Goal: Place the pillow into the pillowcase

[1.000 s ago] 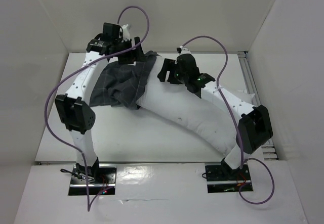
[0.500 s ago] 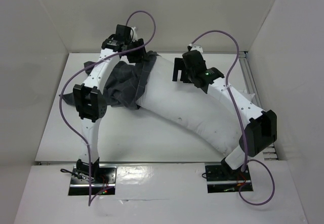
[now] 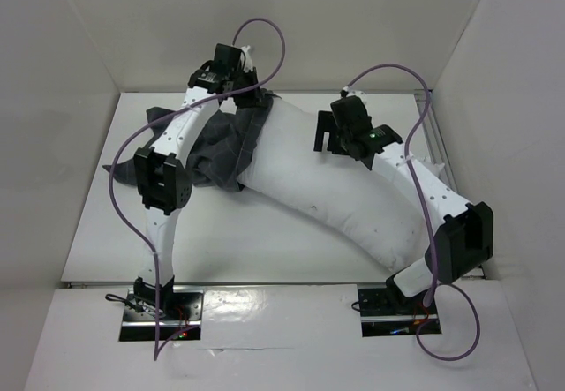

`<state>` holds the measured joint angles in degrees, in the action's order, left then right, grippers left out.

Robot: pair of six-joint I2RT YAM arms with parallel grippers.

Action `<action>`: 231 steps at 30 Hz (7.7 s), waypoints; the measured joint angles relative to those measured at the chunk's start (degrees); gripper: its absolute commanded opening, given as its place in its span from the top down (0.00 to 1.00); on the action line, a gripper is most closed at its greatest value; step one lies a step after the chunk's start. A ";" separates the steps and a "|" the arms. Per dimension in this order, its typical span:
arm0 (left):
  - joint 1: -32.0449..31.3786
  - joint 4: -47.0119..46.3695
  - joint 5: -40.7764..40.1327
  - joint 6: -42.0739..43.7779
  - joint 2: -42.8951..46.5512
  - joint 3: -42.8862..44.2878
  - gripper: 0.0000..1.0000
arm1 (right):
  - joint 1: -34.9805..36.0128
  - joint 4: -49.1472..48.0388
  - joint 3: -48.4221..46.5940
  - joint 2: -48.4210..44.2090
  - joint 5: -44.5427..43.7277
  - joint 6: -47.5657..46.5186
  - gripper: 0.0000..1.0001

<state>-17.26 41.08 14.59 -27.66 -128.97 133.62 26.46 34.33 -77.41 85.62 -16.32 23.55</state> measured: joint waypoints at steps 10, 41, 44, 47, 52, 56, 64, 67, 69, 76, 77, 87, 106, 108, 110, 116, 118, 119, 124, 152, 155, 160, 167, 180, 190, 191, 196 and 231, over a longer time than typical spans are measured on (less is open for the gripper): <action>-0.55 -3.43 5.40 -0.44 0.02 0.61 1.00 | -0.33 -3.58 4.79 -0.17 5.35 0.00 0.70; -12.33 0.52 9.73 4.09 3.72 2.93 0.00 | -0.22 -17.44 9.29 -1.77 5.42 11.61 1.00; -11.26 1.62 6.27 5.84 8.90 0.94 0.00 | -0.81 -18.29 9.29 -1.11 5.99 11.34 1.00; -10.34 1.81 1.84 7.43 16.35 -3.48 0.68 | -1.14 -18.56 9.29 -1.07 6.71 11.08 1.00; -9.01 -5.14 -11.13 7.32 36.17 -28.70 0.79 | -1.55 -18.95 9.51 -1.07 7.82 10.86 1.00; -6.43 -10.99 -15.47 5.70 46.31 -49.00 0.13 | -1.64 -19.10 9.51 -0.92 8.92 10.82 1.00; -5.92 -22.40 -18.84 3.72 48.43 -77.90 0.06 | -2.23 -19.32 8.39 1.14 11.04 9.86 1.00; -5.77 -27.85 -20.35 3.69 46.14 -79.76 0.11 | -2.25 -19.37 8.11 1.38 11.30 9.64 1.00; -5.60 -32.04 -21.92 3.65 43.76 -79.67 0.15 | -2.25 -19.34 8.00 1.40 11.37 9.57 1.00; -3.85 -38.91 -24.83 3.91 34.75 -76.00 0.24 | -2.25 -19.30 7.76 1.66 11.47 9.14 1.00; -3.54 -39.12 -25.31 4.00 33.29 -74.73 0.27 | -2.25 -19.28 7.58 1.81 11.52 9.03 1.00; -2.12 -41.70 -28.17 5.25 30.38 -71.80 0.61 | -2.47 -19.30 7.02 2.05 11.89 8.55 1.00; -3.08 -29.57 -12.31 9.40 30.36 -54.95 1.00 | -3.74 -13.22 -4.68 7.58 11.02 6.93 1.00; -4.31 -26.64 -7.91 10.54 30.36 -47.06 1.00 | -4.81 -11.06 -10.60 10.56 9.22 5.97 1.00; -5.77 -24.90 -4.02 11.63 30.42 -39.63 1.00 | -6.27 -8.94 -16.06 12.96 7.30 5.18 1.00; -8.87 -24.81 8.83 12.13 35.89 -38.80 1.00 | -6.93 -10.91 -18.53 13.75 5.29 5.40 1.00; -9.55 -24.76 11.17 11.56 37.97 -43.71 1.00 | -6.43 -13.66 -15.74 13.75 5.55 6.78 1.00; -9.79 -24.59 11.96 11.10 39.01 -47.30 1.00 | -6.03 -14.95 -13.81 13.75 5.86 7.56 1.00; -10.27 -20.28 12.50 9.46 39.71 -62.55 0.99 | -3.10 -18.12 -5.33 14.08 8.74 11.72 1.00; -5.22 2.21 -8.87 4.22 27.87 -20.68 0.20 | 2.21 -3.02 -10.78 3.65 -2.64 4.48 0.00; -4.98 5.14 -16.06 3.15 15.15 -6.16 0.21 | 0.24 0.52 -12.85 2.91 -6.56 3.48 0.00; -3.85 6.95 -20.65 2.10 2.95 1.11 0.29 | -6.82 4.50 -12.28 2.03 -10.27 1.90 0.00; -2.54 7.58 -22.84 1.66 0.22 0.02 0.49 | -14.43 5.51 -5.18 1.31 -9.38 0.76 0.00; -3.74 3.45 -12.66 2.95 1.25 -0.96 1.00 | -20.24 -2.45 6.23 1.60 5.90 0.55 1.00; -13.27 3.32 -8.24 6.32 1.25 3.56 1.00 | -8.17 -2.86 4.90 -3.91 5.92 0.76 1.00; -13.68 2.95 -7.58 6.25 1.25 3.65 1.00 | -7.39 -2.10 4.79 -5.25 5.79 1.03 1.00; -14.21 0.66 -5.03 4.81 1.20 3.65 0.67 | -5.75 0.02 6.27 -11.74 4.92 4.28 1.00; -19.78 -17.05 -43.80 -10.82 64.15 -90.29 0.20 | -4.87 0.42 10.23 -13.68 5.01 8.33 0.00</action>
<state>-37.04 24.03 -29.21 -38.48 -64.82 43.33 21.58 34.74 -67.18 71.94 -11.31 31.88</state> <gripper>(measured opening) 0.796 0.999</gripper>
